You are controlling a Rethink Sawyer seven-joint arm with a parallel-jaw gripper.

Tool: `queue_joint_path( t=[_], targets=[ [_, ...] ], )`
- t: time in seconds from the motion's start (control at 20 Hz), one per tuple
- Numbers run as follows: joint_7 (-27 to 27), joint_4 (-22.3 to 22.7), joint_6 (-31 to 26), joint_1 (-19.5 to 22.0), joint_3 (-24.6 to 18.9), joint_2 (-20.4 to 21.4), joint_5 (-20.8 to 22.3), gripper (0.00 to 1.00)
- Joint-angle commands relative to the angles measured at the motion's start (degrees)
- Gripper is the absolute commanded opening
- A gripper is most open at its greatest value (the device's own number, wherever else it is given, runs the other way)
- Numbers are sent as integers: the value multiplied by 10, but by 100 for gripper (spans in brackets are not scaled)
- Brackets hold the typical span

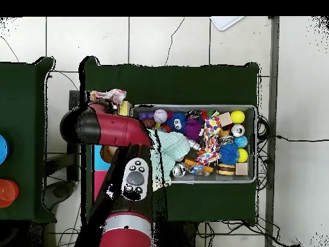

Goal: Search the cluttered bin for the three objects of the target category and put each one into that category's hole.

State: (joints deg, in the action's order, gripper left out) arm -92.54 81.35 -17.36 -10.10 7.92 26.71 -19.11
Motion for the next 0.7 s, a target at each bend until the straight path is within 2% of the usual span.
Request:
queue_joint_path(
  t=[0.05,0.45,0.7],
  targets=[
    [-142,54,-204,-22,14,-147,9,0],
    [-141,37,-274,-41,46,-153,18,0],
    [-130,38,-295,-45,55,-150,26,0]
  ],
)
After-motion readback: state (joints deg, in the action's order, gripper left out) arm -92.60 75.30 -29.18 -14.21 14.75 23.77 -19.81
